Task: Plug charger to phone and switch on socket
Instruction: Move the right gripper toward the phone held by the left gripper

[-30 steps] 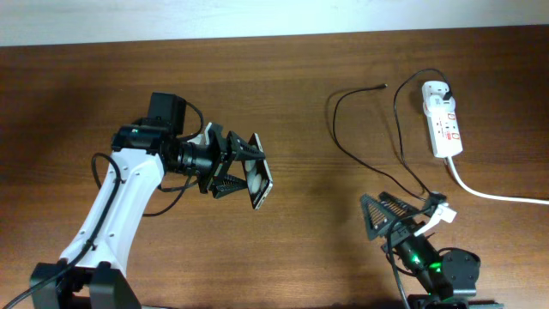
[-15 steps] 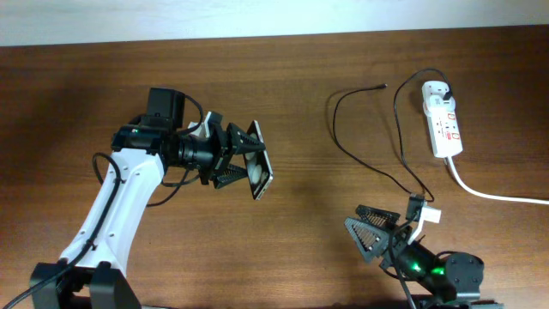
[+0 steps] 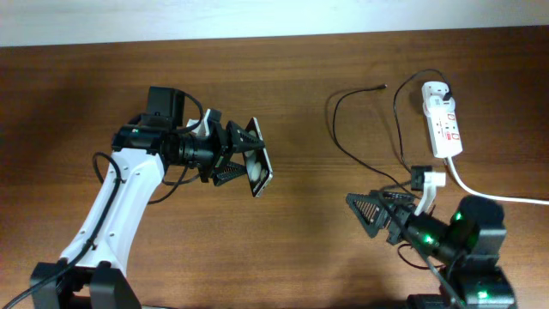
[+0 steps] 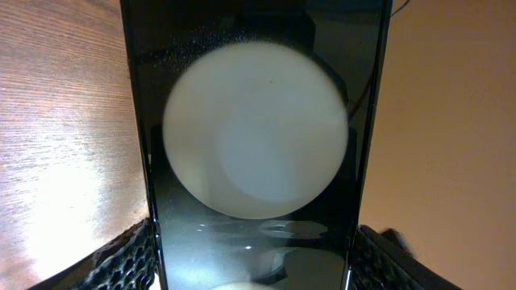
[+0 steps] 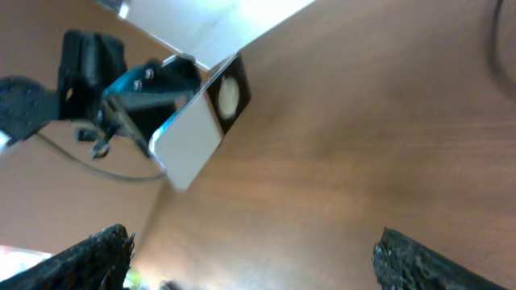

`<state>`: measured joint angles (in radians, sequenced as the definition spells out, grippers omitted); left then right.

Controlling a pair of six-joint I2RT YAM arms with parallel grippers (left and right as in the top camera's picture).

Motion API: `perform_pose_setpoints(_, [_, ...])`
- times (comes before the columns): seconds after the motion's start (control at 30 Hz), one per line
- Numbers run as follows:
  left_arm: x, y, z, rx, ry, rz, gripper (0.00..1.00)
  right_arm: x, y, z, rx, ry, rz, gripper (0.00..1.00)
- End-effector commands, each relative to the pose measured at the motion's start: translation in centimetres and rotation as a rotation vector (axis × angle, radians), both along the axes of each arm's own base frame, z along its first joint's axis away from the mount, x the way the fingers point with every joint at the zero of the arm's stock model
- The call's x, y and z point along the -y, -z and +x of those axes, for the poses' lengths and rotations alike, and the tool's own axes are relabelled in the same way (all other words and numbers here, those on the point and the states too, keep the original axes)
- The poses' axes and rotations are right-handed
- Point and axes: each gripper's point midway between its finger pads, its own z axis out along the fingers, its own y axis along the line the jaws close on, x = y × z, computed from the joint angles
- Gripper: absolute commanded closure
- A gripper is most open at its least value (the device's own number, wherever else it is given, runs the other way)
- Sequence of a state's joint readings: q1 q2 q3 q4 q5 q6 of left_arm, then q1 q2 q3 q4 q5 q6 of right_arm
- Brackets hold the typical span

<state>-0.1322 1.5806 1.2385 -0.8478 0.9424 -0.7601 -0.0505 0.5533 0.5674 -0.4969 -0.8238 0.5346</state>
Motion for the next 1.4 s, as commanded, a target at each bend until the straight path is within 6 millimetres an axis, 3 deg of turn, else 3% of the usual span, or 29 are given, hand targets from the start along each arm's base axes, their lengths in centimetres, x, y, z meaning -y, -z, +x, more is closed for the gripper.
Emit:
perform_pose_setpoints(0.0, [0.1, -0.6, 0.0, -0.001, 0.000, -0.030, 0.62, 0.8, -2.8, 1.2, 0.097, 0.014, -0.127, 0.01])
perform_pose_setpoints(0.07, [0.2, -0.6, 0.0, -0.005, -0.004, -0.031, 0.63, 0.2, -3.0, 1.4, 0.090, -0.004, -0.135, 0.01])
perform_pose_setpoints(0.17, [0.1, -0.6, 0.2, -0.016, -0.018, -0.027, 0.63, -1.5, -1.8, 1.3, 0.040, -0.038, -0.162, 0.01])
perform_pose_setpoints(0.33, [-0.1, -0.3, 0.6, -0.030, -0.048, -0.011, 0.63, -5.5, -0.1, 2.0, 0.006, -0.116, -0.221, 0.01])
perform_pose_setpoints(0.57, [-0.7, 0.2, 2.0, -0.034, -0.128, 0.036, 0.64, -10.9, -2.4, 3.8, 0.165, -0.217, -0.165, 0.02])
perform_pose_setpoints(0.9, [-0.9, 0.1, 2.9, -0.078, -0.207, 0.030, 0.65, -17.2, 0.9, 7.3, 0.177, -0.289, -0.116, 0.01])
perform_pose_setpoints(1.0, [-1.2, 0.3, 3.2, -0.070, -0.224, 0.048, 0.65, -17.1, 2.4, 9.1, 0.111, -0.176, -0.112, 0.03])
perform_pose_setpoints(1.1, [-1.3, 0.4, 3.4, -0.067, -0.232, 0.061, 0.65, -17.3, 1.8, 9.9, 0.141, -0.147, -0.089, 0.06])
perform_pose_setpoints(1.17, [-1.3, 0.4, 3.4, -0.067, -0.232, 0.061, 0.65, -16.6, 1.9, 10.7, 0.147, -0.091, -0.109, 0.14])
perform_pose_setpoints(1.27, [-1.3, 0.4, 3.3, -0.066, -0.230, 0.061, 0.65, -16.9, 1.8, 11.1, 0.139, -0.075, -0.081, 0.28])
perform_pose_setpoints(1.37, [-1.3, 0.4, 3.3, -0.066, -0.230, 0.061, 0.66, -17.9, 2.5, 10.8, 0.140, -0.097, -0.080, 0.28])
